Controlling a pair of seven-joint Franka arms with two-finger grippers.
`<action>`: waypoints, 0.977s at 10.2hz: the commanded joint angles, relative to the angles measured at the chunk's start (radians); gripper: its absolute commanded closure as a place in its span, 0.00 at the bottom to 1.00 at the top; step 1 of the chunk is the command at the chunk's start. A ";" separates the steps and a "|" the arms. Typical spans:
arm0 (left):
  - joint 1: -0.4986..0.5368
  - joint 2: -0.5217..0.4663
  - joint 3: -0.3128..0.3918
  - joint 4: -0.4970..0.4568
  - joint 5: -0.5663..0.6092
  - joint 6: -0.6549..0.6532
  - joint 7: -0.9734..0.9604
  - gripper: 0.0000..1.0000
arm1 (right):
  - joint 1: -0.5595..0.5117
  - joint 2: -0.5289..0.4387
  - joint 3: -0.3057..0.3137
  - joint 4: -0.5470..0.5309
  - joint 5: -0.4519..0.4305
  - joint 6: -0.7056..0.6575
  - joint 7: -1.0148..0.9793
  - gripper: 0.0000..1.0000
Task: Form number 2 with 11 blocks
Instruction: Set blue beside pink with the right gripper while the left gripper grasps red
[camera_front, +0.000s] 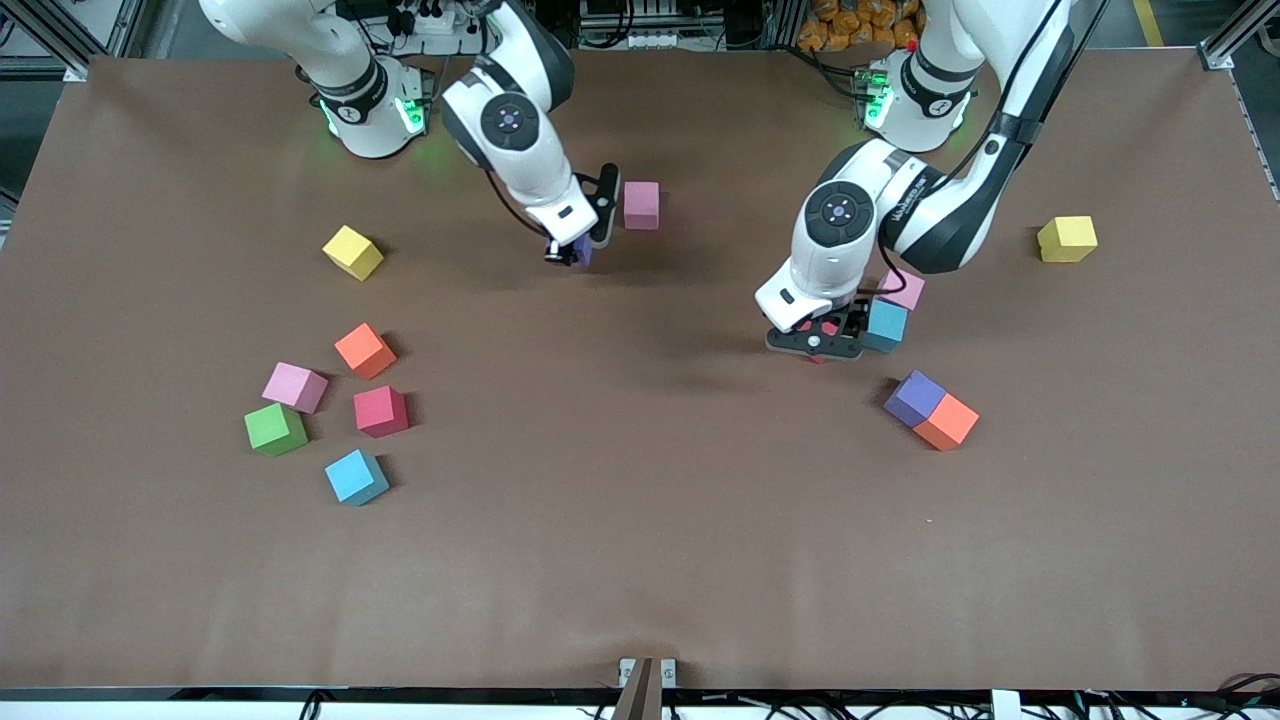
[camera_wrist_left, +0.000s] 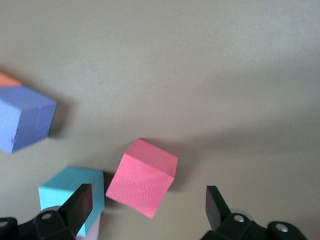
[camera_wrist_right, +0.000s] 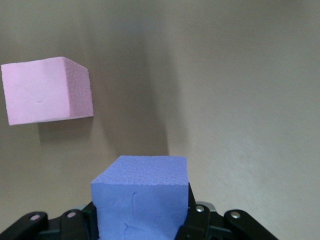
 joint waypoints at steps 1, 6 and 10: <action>-0.003 -0.025 0.061 -0.130 0.016 0.186 0.204 0.00 | 0.059 0.033 -0.010 -0.032 -0.007 0.078 0.030 0.92; -0.003 -0.025 0.064 -0.193 -0.003 0.231 0.195 0.00 | 0.169 0.016 -0.010 -0.077 -0.007 0.092 0.174 0.92; -0.004 -0.008 0.066 -0.208 -0.009 0.263 0.197 0.00 | 0.228 0.029 -0.012 -0.083 -0.007 0.135 0.221 0.92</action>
